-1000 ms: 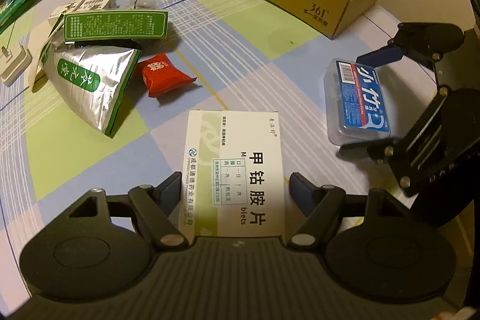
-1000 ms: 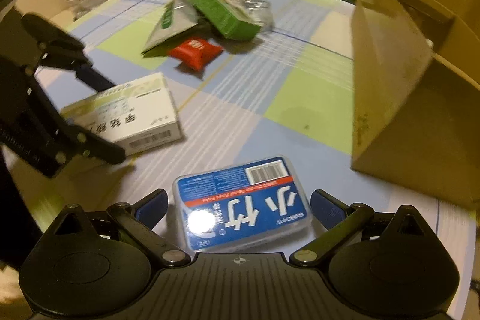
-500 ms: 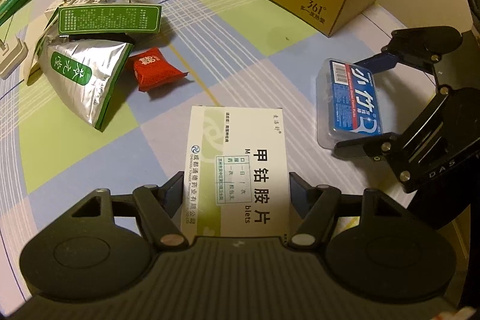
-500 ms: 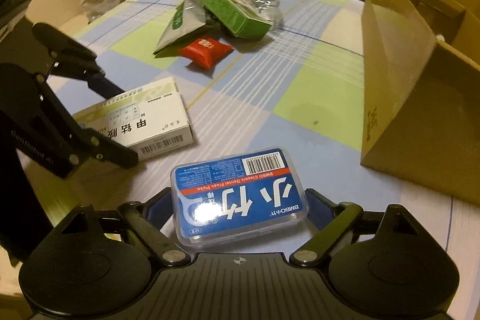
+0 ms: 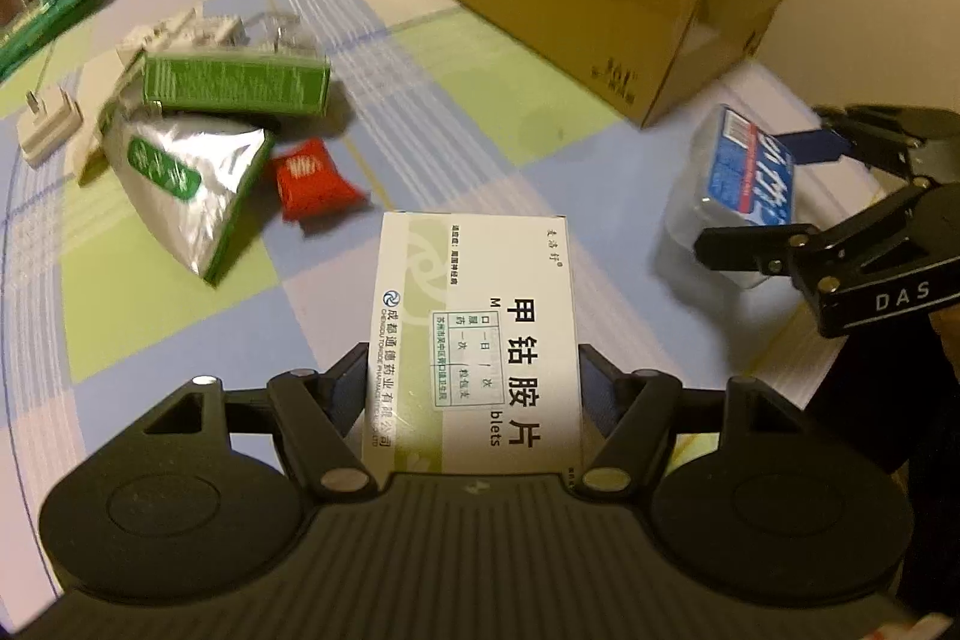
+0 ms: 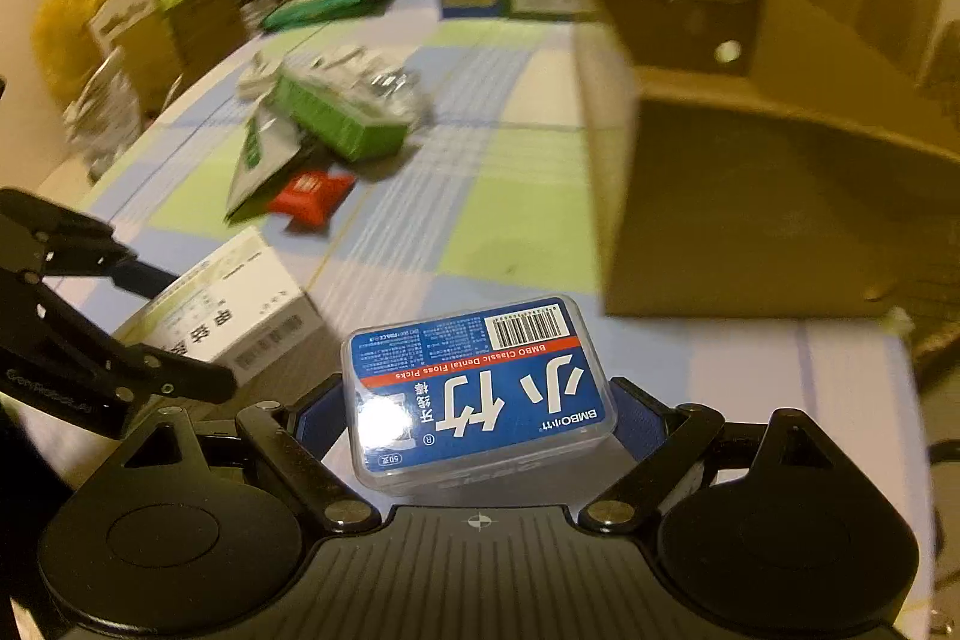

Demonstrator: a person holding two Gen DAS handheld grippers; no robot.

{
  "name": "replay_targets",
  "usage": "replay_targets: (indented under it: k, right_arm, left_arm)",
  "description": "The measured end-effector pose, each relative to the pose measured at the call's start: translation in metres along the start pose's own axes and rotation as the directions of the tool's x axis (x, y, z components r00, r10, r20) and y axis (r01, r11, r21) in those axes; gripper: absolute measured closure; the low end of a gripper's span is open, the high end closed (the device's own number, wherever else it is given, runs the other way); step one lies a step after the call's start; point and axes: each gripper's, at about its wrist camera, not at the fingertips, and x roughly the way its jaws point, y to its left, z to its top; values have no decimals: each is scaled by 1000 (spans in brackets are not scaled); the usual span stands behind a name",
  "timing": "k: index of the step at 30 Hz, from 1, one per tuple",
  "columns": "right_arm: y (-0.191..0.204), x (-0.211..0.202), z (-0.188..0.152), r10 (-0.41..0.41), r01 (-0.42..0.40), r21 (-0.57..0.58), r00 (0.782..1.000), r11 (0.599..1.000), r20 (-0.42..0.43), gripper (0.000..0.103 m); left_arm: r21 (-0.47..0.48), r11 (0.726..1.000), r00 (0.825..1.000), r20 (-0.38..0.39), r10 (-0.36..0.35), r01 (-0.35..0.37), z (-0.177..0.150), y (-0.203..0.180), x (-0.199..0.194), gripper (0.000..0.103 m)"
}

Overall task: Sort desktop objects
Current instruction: 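Carry the medicine box and floss case over the cardboard box with both tools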

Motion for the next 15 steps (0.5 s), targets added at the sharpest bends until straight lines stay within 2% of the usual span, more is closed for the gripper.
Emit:
replay_targets:
  k: [6,15]
  right_arm:
    - [-23,-44,23,-76,69,57,991,996,114,16]
    - [-79,-83,78,-168,144,116,957,983,235,16]
  left_arm:
    - [-17,1000,997,76,12,-10,42,-16,-23,36]
    - [-2,999,980,197,-36,37,129,-64,-43,36]
